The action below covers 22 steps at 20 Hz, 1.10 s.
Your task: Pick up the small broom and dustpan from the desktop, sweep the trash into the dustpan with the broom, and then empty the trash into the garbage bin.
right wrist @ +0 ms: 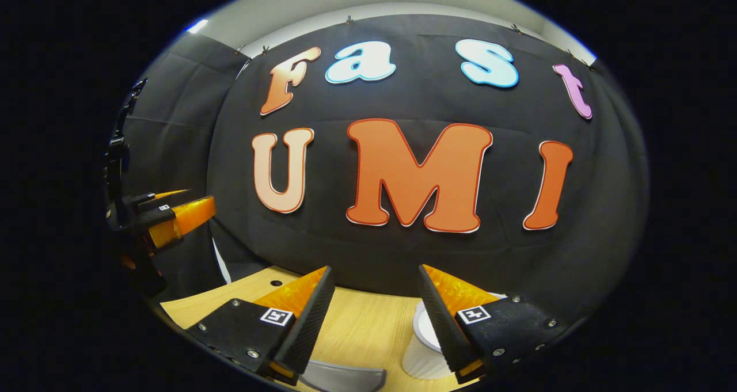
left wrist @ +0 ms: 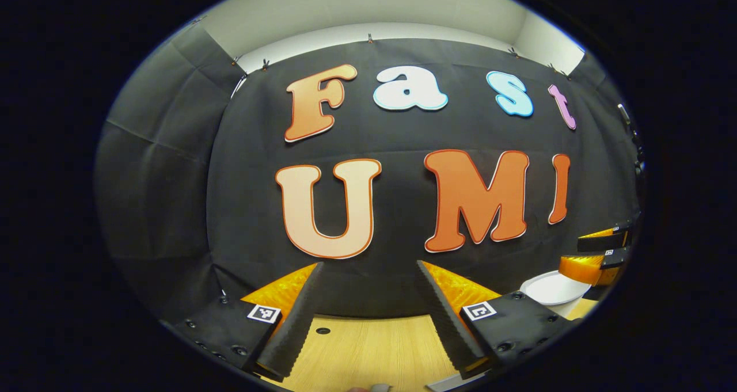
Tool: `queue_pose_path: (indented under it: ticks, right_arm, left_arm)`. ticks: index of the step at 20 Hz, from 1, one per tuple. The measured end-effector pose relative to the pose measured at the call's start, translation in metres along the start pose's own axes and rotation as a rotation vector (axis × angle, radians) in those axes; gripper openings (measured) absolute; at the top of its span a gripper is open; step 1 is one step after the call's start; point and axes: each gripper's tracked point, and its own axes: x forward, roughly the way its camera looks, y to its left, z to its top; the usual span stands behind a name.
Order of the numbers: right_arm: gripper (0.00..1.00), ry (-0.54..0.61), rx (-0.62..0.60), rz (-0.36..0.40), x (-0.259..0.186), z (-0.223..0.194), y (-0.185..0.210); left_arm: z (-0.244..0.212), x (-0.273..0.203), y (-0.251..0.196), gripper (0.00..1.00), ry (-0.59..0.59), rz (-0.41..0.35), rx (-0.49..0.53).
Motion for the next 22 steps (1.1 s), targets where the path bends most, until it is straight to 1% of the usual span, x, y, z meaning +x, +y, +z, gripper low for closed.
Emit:
queue_pose_path:
  ticks: [3,6,11,12,14,16,18,19,22]
  right_arm:
    - [0.89,0.001,0.011,0.021,-0.007,-0.004,-0.002]
    - [0.89,0.002,0.004,0.041,-0.011,-0.013,0.014]
    - [0.89,-0.003,-0.008,0.068,-0.017,-0.017,0.023]
    - [0.89,-0.003,-0.007,0.074,-0.017,-0.018,0.026]
    - [0.89,-0.01,-0.019,0.081,-0.015,-0.019,0.028]
    - [0.89,0.006,-0.029,0.074,-0.014,-0.027,0.029]
    - [0.89,0.016,-0.031,0.078,-0.014,-0.033,0.034]
    - [0.89,0.02,-0.034,0.079,-0.014,-0.035,0.035]
    - [0.9,0.02,-0.035,0.081,-0.011,-0.038,0.038]
  left_arm:
    - [0.002,-0.012,-0.009,1.0,-0.019,0.007,0.005]
    - [-0.001,-0.024,-0.016,1.0,-0.015,0.023,0.018]
    - [-0.008,-0.039,-0.018,1.0,0.011,0.051,0.028]
    - [-0.008,-0.041,-0.017,0.95,0.014,0.057,0.036]
    - [-0.011,-0.042,-0.015,0.95,0.021,0.065,0.043]
    - [-0.019,-0.043,-0.015,0.95,0.038,0.068,0.036]
    - [-0.02,-0.041,-0.014,1.0,0.042,0.068,0.031]
    - [-0.022,-0.04,-0.012,0.96,0.046,0.074,0.031]
    - [-0.026,-0.036,-0.009,0.99,0.053,0.082,0.026]
